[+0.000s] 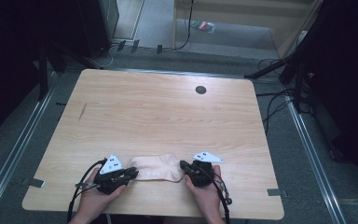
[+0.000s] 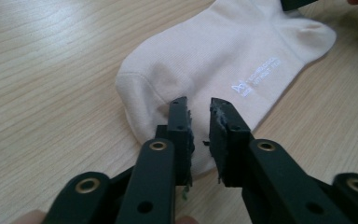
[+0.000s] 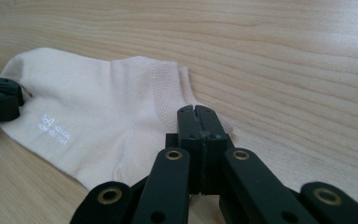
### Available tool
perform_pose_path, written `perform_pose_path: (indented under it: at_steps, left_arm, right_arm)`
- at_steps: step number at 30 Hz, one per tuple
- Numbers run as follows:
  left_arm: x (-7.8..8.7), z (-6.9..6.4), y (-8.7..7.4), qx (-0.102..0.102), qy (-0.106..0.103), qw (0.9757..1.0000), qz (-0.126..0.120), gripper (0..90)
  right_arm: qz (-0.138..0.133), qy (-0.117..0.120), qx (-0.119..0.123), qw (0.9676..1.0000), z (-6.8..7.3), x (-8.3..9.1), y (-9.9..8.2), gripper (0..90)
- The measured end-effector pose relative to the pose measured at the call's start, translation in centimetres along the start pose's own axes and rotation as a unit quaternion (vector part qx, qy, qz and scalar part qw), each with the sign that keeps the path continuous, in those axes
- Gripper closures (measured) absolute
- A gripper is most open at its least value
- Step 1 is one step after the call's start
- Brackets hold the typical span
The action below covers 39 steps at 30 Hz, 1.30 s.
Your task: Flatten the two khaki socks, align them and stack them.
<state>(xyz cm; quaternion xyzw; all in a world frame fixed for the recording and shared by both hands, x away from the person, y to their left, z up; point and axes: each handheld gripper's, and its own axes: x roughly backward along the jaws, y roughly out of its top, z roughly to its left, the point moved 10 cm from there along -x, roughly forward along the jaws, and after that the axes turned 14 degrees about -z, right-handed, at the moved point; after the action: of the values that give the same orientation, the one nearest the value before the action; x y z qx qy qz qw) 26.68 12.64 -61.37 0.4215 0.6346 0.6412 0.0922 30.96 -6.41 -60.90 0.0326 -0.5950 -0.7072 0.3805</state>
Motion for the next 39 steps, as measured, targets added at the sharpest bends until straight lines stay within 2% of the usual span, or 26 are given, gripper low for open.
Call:
perform_pose_path:
  at_steps: [1, 2, 3, 4, 5, 7, 8, 9, 10, 11, 13, 14, 15, 16, 19, 21, 24, 25, 26, 27, 28, 30, 31, 32, 36, 39]
  left_arm:
    - [0.0, -0.1, 0.1, 0.004, -0.004, 1.0, -0.006, 75.3]
    - [0.1, -0.1, 0.5, 0.008, -0.009, 0.9997, -0.021, 71.7]
    - [0.6, -0.2, 1.3, 0.013, -0.024, 0.9981, -0.056, 65.0]
    - [0.9, -0.1, 1.8, 0.019, -0.03, 0.9965, -0.076, 63.9]
    - [0.9, -0.1, 1.8, 0.019, -0.03, 0.9965, -0.076, 60.5]
    - [1.5, 0.3, 2.5, 0.029, -0.031, 0.9931, -0.11, 55.9]
    - [1.7, 0.7, 2.8, 0.034, -0.027, 0.9917, -0.121, 50.6]
    - [2.1, 1.3, 3.1, 0.045, -0.013, 0.9901, -0.132, 40.0]
    - [2.1, 1.3, 3.1, 0.045, -0.013, 0.9901, -0.132, 34.4]
    - [2.4, 1.7, 3.3, 0.045, -0.002, 0.9895, -0.137, 34.4]
    - [3.3, 2.6, 3.9, 0.05, 0.027, 0.9861, -0.156, 27.6]
    - [3.9, 3.3, 4.3, 0.057, 0.043, 0.9829, -0.169, 19.4]
    - [3.9, 3.3, 4.3, 0.057, 0.043, 0.9829, -0.169, 16.8]
    - [4.3, 3.8, 4.5, 0.063, 0.05, 0.9809, -0.177, 16.8]
    - [5.1, 5.0, 4.4, 0.073, 0.065, 0.9782, -0.183, 13.9]
    - [5.7, 5.8, 4.2, 0.073, 0.071, 0.9779, -0.182, 13.1]
    - [6.2, 7.2, 3.7, 0.083, 0.093, 0.9768, -0.174, 12.6]
    - [6.5, 7.8, 3.4, 0.089, 0.101, 0.9758, -0.172, 13.4]
    - [6.7, 8.2, 3.3, 0.091, 0.106, 0.975, -0.173, 13.4]
    - [6.9, 8.5, 3.2, 0.092, 0.109, 0.974, -0.176, 13.2]
    - [7.2, 8.9, 3.0, 0.091, 0.114, 0.974, -0.173, 13.2]
    - [7.6, 9.6, 2.6, 0.094, 0.125, 0.9728, -0.171, 13.3]
    - [7.8, 10.0, 2.3, 0.096, 0.13, 0.9722, -0.169, 13.3]
    - [8.1, 10.4, 2.1, 0.099, 0.136, 0.9713, -0.168, 13.3]
    - [8.9, 11.6, 1.5, 0.093, 0.154, 0.9703, -0.162, 13.3]
    - [9.9, 12.5, 1.0, 0.079, 0.166, 0.9699, -0.16, 13.3]
  right_arm:
    - [0.0, 0.0, 0.0, 1.0, 0.0, 0.0, 0.0, 87.2]
    - [-0.003, 0.005, -0.003, 1.0, 0.1, 0.1, 0.1, 80.3]
    - [-0.022, 0.014, -0.001, 0.9997, 0.2, 0.3, 0.7, 67.2]
    - [-0.031, 0.013, 0.008, 0.9994, 0.1, 0.4, 1.0, 59.8]
    - [-0.031, 0.013, 0.008, 0.9994, 0.1, 0.4, 1.0, 59.8]
    - [-0.043, 0.006, 0.021, 0.9988, -0.1, 0.6, 1.5, 45.7]
    - [-0.053, 0.004, 0.027, 0.9982, -0.3, 0.7, 1.8, 39.6]
    - [-0.059, 0.004, 0.025, 0.9979, -0.5, 1.0, 2.2, 30.6]
    - [-0.059, 0.004, 0.025, 0.9979, -0.5, 1.0, 2.2, 30.6]
    - [-0.066, 0.004, 0.021, 0.9976, -0.7, 1.1, 2.5, 27.5]
    - [-0.074, 0.001, 0.02, 0.9971, -1.1, 1.4, 2.9, 21.2]
    - [-0.079, -0.003, 0.024, 0.9966, -1.6, 1.7, 3.3, 16.4]
    - [-0.079, -0.003, 0.024, 0.9966, -1.6, 1.7, 3.3, 16.4]
    - [-0.081, -0.006, 0.023, 0.9964, -1.8, 1.9, 3.5, 14.7]
    - [-0.091, -0.014, 0.04, 0.9949, -2.5, 2.7, 4.1, 13.8]
    - [-0.095, -0.021, 0.033, 0.9947, -3.2, 3.3, 4.4, 13.8]
    - [-0.101, -0.031, 0.031, 0.994, -4.5, 4.1, 4.6, 13.7]
    - [-0.101, -0.04, 0.029, 0.9936, -5.5, 4.7, 4.6, 13.7]
    - [-0.101, -0.04, 0.029, 0.9936, -5.5, 4.7, 4.6, 13.7]
    - [-0.104, -0.047, 0.028, 0.9931, -6.5, 5.3, 4.5, 13.6]
    - [-0.104, -0.047, 0.028, 0.9931, -6.5, 5.3, 4.5, 13.6]
    - [-0.105, -0.057, 0.027, 0.9924, -7.6, 6.0, 4.4, 13.7]
    - [-0.106, -0.07, 0.022, 0.9916, -8.8, 6.6, 4.3, 13.7]
    - [-0.106, -0.07, 0.022, 0.9916, -8.8, 6.6, 4.3, 13.7]
    - [-0.107, -0.09, 0.018, 0.99, -10.9, 8.0, 3.9, 13.7]
    - [-0.103, -0.1, 0.018, 0.9895, -12.2, 8.8, 3.4, 13.7]
